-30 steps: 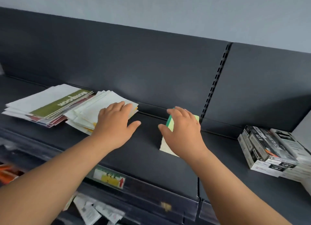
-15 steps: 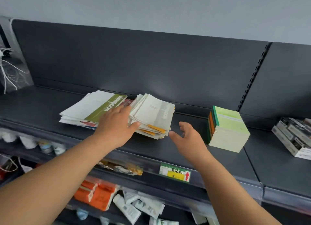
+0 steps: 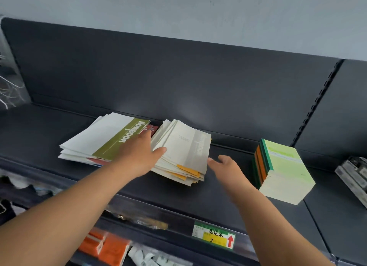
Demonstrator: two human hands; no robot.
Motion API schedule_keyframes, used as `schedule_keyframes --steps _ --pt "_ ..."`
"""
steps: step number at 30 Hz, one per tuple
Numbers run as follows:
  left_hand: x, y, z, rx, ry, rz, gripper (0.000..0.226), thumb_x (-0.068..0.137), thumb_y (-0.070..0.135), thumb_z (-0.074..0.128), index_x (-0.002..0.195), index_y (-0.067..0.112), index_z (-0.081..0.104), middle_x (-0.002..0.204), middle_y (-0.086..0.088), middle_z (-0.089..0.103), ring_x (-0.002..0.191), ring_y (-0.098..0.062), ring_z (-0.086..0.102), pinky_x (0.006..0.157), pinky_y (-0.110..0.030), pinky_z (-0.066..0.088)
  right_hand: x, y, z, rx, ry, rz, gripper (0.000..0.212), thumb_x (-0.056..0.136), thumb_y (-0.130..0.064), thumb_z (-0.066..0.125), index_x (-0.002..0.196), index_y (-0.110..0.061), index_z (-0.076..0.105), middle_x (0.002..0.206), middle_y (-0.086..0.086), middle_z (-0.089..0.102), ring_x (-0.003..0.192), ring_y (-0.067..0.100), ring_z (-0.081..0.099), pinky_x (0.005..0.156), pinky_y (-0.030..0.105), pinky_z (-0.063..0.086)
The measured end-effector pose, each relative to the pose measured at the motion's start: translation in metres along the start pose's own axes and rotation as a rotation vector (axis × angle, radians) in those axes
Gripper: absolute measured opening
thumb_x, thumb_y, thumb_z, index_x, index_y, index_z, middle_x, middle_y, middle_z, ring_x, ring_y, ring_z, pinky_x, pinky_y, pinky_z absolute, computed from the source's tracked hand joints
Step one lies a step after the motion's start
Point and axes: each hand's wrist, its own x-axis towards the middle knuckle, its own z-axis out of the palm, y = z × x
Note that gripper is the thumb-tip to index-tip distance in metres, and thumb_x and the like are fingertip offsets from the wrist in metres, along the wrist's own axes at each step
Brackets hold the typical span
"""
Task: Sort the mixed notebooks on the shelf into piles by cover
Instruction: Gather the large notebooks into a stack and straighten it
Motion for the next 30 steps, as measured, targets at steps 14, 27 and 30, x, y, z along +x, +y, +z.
schedule_keyframes --steps 14,27,30 --pt "0.077 0.001 0.027 -0.092 -0.109 -0.085 0.083 0.09 0.056 0.052 0.155 0.019 0.014 0.162 0.003 0.019 0.143 -0.024 0.031 0.107 -0.038 0.035 0.071 -0.005 0.03 0.231 -0.152 0.046 0.016 0.097 -0.028 0.056 0.108 -0.019 0.064 0.109 -0.001 0.071 0.102 0.02 0.066 0.098 0.04 0.053" --pt "0.111 0.005 0.005 -0.85 -0.441 -0.346 0.049 0.076 0.031 0.079 0.117 0.011 0.06 0.109 -0.003 0.066 0.097 -0.02 0.062 0.078 -0.035 0.051 0.062 -0.015 0.045 0.315 -0.106 0.114 0.031 0.09 -0.033 0.059 0.115 -0.016 0.066 0.106 0.003 0.076 0.098 0.025 0.072 0.09 0.045 0.058" --pt "0.105 0.016 0.011 -0.779 -0.512 -0.27 0.019 0.086 0.023 0.073 0.098 0.014 0.061 0.104 -0.001 0.066 0.096 -0.019 0.062 0.078 -0.031 0.049 0.06 -0.014 0.045 0.414 -0.136 0.138 0.035 0.094 -0.039 0.057 0.119 -0.015 0.065 0.108 0.004 0.075 0.101 0.027 0.071 0.089 0.046 0.058"
